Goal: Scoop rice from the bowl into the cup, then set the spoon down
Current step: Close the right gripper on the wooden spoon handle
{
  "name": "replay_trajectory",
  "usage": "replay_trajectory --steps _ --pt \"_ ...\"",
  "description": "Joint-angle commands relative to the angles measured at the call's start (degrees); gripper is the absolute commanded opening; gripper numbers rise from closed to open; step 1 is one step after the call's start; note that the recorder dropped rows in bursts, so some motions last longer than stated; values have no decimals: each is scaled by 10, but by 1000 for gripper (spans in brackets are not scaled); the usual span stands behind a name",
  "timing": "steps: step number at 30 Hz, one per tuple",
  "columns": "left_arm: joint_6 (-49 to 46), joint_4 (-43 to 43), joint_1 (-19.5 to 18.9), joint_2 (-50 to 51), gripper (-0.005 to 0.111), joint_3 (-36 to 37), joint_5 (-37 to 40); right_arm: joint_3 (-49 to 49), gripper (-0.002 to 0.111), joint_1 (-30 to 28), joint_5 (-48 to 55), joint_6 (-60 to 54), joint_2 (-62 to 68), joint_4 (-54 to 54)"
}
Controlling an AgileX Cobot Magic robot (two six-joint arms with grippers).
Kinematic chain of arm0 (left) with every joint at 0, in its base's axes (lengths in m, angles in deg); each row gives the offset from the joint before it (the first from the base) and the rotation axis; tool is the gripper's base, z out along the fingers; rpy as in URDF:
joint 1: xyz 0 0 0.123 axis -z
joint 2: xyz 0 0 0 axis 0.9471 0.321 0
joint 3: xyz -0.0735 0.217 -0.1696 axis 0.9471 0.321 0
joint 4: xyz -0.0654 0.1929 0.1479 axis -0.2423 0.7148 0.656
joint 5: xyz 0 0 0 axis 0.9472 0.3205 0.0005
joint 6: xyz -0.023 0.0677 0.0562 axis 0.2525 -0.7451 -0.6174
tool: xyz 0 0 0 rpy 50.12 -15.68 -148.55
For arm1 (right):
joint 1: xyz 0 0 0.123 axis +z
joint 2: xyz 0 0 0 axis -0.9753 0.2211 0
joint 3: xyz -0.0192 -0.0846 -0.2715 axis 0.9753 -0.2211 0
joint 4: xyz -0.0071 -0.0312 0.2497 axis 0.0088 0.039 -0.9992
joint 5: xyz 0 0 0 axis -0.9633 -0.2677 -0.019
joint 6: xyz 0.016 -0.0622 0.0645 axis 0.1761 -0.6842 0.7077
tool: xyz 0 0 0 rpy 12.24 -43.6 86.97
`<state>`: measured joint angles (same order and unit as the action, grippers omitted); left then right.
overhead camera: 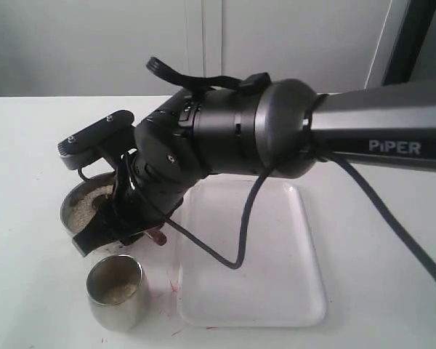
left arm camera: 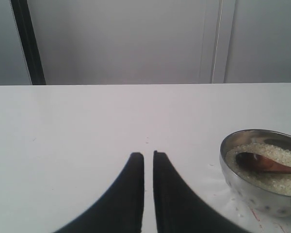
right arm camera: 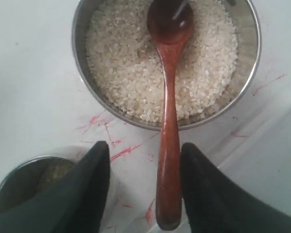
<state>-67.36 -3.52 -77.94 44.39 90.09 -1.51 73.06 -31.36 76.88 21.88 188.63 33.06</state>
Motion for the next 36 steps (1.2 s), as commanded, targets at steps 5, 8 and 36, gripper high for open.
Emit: replay_trajectory --steps 5,8,36 --pt "3 -3 3 -1 14 -4 -3 5 45 -13 45 -1 14 3" --pt "3 -3 3 -1 14 -4 -3 5 45 -13 40 -1 14 3" --pt "3 -3 3 -1 14 -4 -3 5 38 -13 3 -1 37 1"
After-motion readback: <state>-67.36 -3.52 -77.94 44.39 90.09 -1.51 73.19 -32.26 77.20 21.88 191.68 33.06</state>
